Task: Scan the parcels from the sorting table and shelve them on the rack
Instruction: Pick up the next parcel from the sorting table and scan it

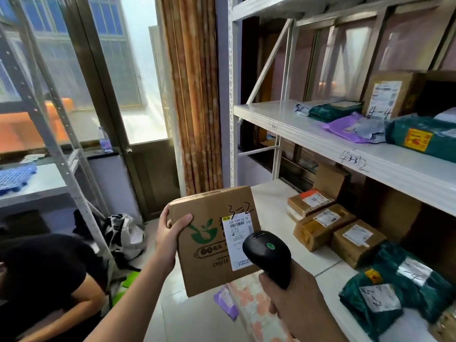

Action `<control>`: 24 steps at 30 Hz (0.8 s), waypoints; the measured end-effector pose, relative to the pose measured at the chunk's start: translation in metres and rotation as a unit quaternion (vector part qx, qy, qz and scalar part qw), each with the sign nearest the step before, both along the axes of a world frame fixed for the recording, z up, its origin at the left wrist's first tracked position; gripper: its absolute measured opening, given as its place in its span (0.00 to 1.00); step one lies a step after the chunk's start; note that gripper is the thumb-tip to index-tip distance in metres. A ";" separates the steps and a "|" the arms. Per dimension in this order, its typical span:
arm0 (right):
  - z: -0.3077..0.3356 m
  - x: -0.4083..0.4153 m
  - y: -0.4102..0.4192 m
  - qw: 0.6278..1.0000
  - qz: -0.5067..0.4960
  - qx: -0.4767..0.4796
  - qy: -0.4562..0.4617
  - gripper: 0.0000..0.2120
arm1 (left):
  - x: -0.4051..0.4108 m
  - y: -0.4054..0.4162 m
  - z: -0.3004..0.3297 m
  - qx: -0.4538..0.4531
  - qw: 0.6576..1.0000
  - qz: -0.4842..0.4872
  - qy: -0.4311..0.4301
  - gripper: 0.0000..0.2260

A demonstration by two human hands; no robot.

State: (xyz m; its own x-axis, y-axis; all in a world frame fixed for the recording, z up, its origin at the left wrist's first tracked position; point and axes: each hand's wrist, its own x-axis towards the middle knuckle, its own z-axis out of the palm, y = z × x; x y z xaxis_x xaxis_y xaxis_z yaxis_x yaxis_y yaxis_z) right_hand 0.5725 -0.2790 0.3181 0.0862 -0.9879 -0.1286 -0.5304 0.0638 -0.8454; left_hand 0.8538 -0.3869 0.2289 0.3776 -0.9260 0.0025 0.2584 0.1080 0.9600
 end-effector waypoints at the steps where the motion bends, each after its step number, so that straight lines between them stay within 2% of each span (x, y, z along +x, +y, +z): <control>1: 0.000 0.004 -0.013 1.000 -0.001 0.009 0.007 0.04 | 0.004 -0.016 -0.001 0.002 1.000 -0.007 -0.001 0.43; 3: -0.003 0.010 -0.038 0.999 -0.026 0.022 -0.005 0.06 | 0.009 -0.048 -0.002 0.004 1.000 -0.019 -0.002 0.39; 7: -0.011 0.014 -0.098 0.997 -0.059 0.041 -0.020 0.05 | 0.012 -0.120 -0.006 0.010 0.999 -0.040 -0.010 0.38; 15: -0.030 0.012 -0.233 0.995 -0.085 0.041 -0.018 0.06 | 0.009 -0.272 -0.024 0.027 0.996 -0.078 -0.024 0.48; 21: -0.045 0.018 -0.313 0.993 -0.103 0.057 0.011 0.09 | 0.005 -0.358 -0.039 0.047 0.993 -0.107 -0.013 0.46; 24: -0.053 0.030 -0.350 0.989 -0.123 0.079 0.018 0.10 | 0.007 -0.404 -0.052 0.055 0.989 -0.135 -0.021 0.41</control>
State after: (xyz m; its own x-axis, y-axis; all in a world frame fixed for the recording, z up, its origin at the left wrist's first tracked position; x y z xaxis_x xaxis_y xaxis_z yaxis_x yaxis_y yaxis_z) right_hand 0.6029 -0.6294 0.2648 -0.1612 -0.9458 -0.2820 -0.5123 0.3244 -0.7952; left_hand 0.8606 -0.7907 0.1767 0.1174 -0.9887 -0.0934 0.2239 -0.0652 0.9724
